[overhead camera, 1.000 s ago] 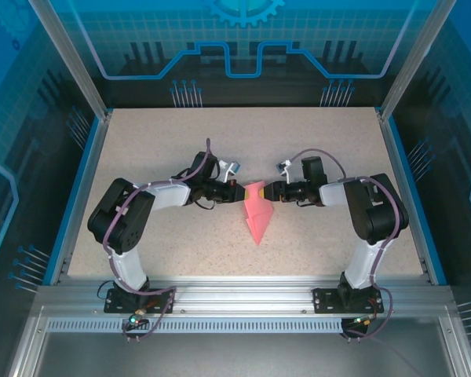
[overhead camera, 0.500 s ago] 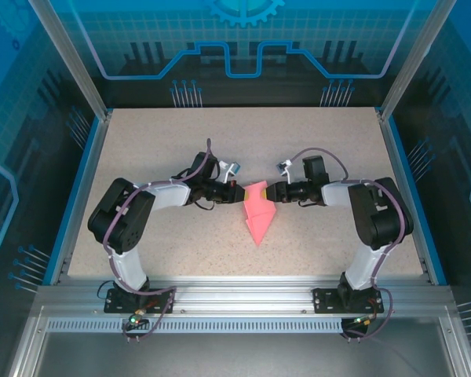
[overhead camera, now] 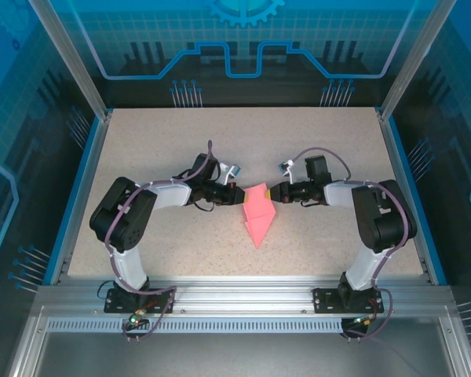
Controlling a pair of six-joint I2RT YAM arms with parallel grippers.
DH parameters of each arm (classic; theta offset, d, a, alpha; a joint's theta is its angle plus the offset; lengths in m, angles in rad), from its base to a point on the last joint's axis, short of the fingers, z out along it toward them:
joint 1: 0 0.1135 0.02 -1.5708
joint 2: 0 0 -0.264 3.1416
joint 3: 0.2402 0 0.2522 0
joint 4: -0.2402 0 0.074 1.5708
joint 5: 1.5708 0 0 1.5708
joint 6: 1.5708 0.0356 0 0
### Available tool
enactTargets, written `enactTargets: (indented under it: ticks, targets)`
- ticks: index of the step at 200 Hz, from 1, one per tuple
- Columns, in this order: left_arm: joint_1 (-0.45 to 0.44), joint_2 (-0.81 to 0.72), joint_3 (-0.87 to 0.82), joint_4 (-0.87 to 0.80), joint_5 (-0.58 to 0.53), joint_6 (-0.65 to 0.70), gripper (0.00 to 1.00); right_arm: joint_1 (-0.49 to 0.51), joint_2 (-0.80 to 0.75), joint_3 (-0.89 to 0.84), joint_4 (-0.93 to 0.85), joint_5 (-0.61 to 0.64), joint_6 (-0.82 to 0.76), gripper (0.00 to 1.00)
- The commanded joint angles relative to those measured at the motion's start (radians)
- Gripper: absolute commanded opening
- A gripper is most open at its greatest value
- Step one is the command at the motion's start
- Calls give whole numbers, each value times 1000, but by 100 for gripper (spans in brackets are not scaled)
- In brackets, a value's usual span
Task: Fold a paper plane with a square sheet of paper (fold left side to right side)
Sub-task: Fold the wing for the fifth time at the center of the table.
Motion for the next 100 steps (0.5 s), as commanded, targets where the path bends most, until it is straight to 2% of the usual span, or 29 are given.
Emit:
enactTargets:
  ticks: [1, 22, 35, 72, 100]
  targets:
    - [4, 0, 37, -19, 0, 25, 28, -15, -30, 27, -91, 33, 3, 0]
    - [4, -36, 55, -63, -47, 43, 51, -14, -42, 49, -170, 83, 48, 0]
    - [3, -73, 52, -86, -110, 52, 59, -9, -48, 60, -201, 104, 92, 0]
    - [-32, -214, 47, -227, -308, 141, 66, 32, -54, 120, -298, 174, 195, 0]
    - [-141, -299, 68, -392, -491, 241, 66, 84, -49, 166, -357, 251, 293, 0]
